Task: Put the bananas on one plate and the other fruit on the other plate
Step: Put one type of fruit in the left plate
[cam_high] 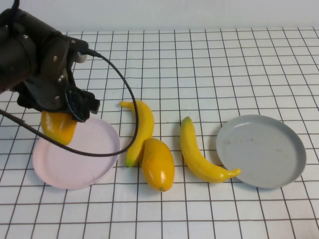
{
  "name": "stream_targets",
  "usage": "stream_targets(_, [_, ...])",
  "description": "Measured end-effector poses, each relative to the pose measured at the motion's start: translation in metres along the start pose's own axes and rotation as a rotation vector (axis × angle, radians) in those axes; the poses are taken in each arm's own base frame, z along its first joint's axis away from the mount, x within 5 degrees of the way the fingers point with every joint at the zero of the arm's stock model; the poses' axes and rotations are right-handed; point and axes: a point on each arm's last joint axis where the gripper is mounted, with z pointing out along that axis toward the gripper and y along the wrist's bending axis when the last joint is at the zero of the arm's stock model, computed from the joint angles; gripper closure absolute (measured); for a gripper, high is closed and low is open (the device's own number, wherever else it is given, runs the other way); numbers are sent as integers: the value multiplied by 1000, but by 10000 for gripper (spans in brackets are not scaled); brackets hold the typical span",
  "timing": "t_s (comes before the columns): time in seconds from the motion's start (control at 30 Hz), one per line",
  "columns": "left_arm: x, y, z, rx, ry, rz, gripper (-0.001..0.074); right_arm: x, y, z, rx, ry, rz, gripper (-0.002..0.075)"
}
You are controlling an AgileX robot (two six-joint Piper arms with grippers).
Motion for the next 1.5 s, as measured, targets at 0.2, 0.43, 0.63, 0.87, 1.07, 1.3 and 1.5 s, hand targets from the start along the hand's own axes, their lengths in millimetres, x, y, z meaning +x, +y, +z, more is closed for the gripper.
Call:
stream_targets(0.2, [0,22,35,3,85,-96,163,0,0,0,0,0,0,742])
stream_targets(0.43, [5,15,76,52,205,-107,163,0,0,0,0,0,0,742])
stream_targets(0.63, [6,6,89,123,237,-22,103,0,0,0,0,0,0,742])
stream_targets(0.87, [-6,9,72,148,224,-2,67,0,0,0,0,0,0,742])
stream_targets(1.07, [-25,14,29,187,167,-65,67,0,0,0,0,0,0,742])
stream_targets(1.3, [-28,-48,2,218,102,-79,67,0,0,0,0,0,0,742])
stream_targets(1.5, [-15,-117,-3,119,88,-94,67,0,0,0,0,0,0,742])
